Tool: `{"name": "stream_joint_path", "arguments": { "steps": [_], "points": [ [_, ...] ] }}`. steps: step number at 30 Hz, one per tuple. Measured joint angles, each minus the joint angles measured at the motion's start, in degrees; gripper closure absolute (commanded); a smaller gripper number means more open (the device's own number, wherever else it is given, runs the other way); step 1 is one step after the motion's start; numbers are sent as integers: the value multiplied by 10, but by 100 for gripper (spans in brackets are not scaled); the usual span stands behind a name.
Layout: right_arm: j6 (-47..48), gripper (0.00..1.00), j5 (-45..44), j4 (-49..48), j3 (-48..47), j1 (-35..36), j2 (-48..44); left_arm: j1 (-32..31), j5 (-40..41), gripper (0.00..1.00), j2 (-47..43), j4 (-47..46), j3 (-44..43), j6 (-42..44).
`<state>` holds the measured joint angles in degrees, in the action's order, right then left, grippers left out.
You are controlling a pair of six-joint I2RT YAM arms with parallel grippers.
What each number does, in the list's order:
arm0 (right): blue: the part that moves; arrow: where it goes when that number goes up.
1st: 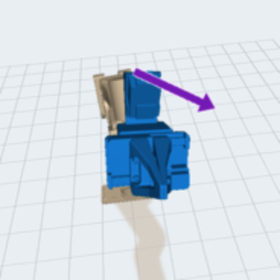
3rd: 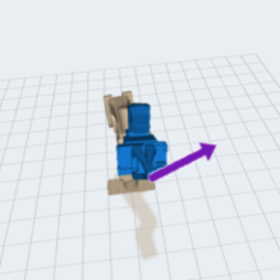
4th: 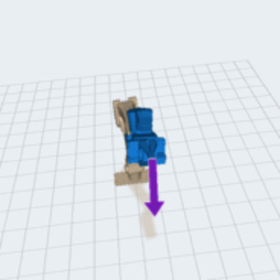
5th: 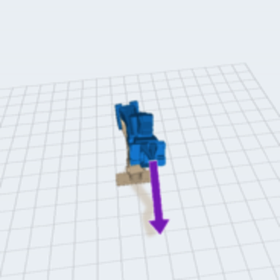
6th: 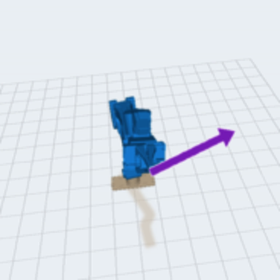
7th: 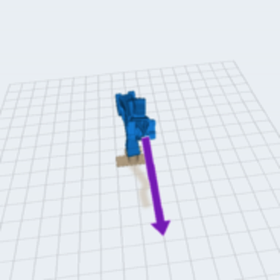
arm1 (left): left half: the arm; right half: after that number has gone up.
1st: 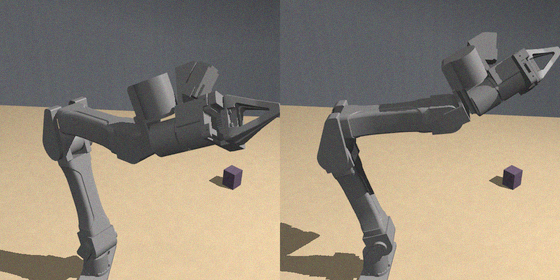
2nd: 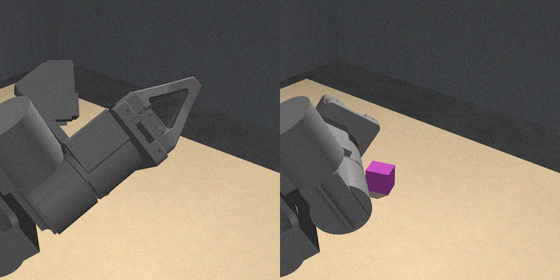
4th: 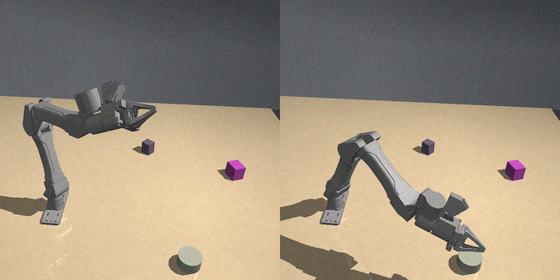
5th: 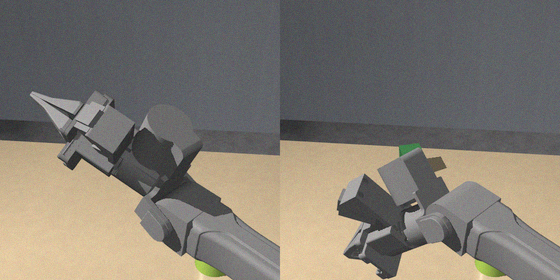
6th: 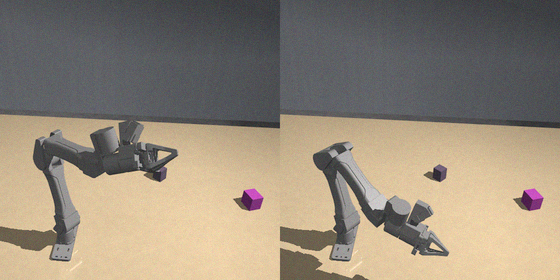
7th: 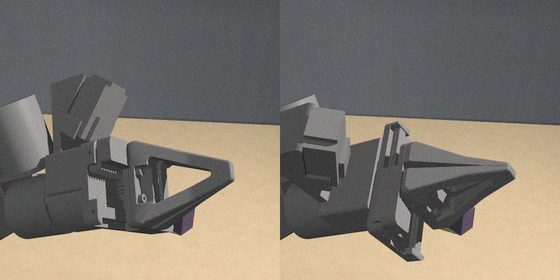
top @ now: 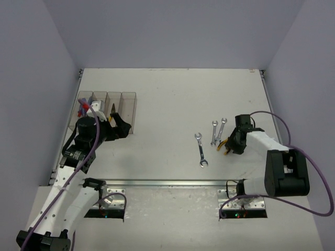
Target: Sort the tools into containers
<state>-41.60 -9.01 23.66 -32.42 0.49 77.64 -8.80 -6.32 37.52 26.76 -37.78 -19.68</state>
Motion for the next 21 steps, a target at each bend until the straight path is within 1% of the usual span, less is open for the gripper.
{"name": "stream_joint_path", "arguments": {
  "steps": [3,6,8,9,12,15,18,21],
  "points": [
    [2,68,11,-24,4,0,15,-7,-2,0,4,0,0,0],
    [1,80,12,-42,5,0,21,-11,-2,0,14,0,0,-1],
    [0,86,11,-51,5,0,22,-14,-2,0,14,0,0,-2],
    [-1,93,11,-54,6,0,23,-14,-2,0,14,0,0,-2],
    [-5,100,10,-62,11,0,17,-22,-2,0,13,0,0,-2],
    [-5,100,9,-59,20,0,1,-30,-5,0,10,0,0,-2],
    [-3,100,12,-34,35,0,-33,-37,-18,0,7,-1,0,-1],
    [8,100,31,-8,48,0,-117,-37,-44,0,7,-10,0,-5]
  ]
}}
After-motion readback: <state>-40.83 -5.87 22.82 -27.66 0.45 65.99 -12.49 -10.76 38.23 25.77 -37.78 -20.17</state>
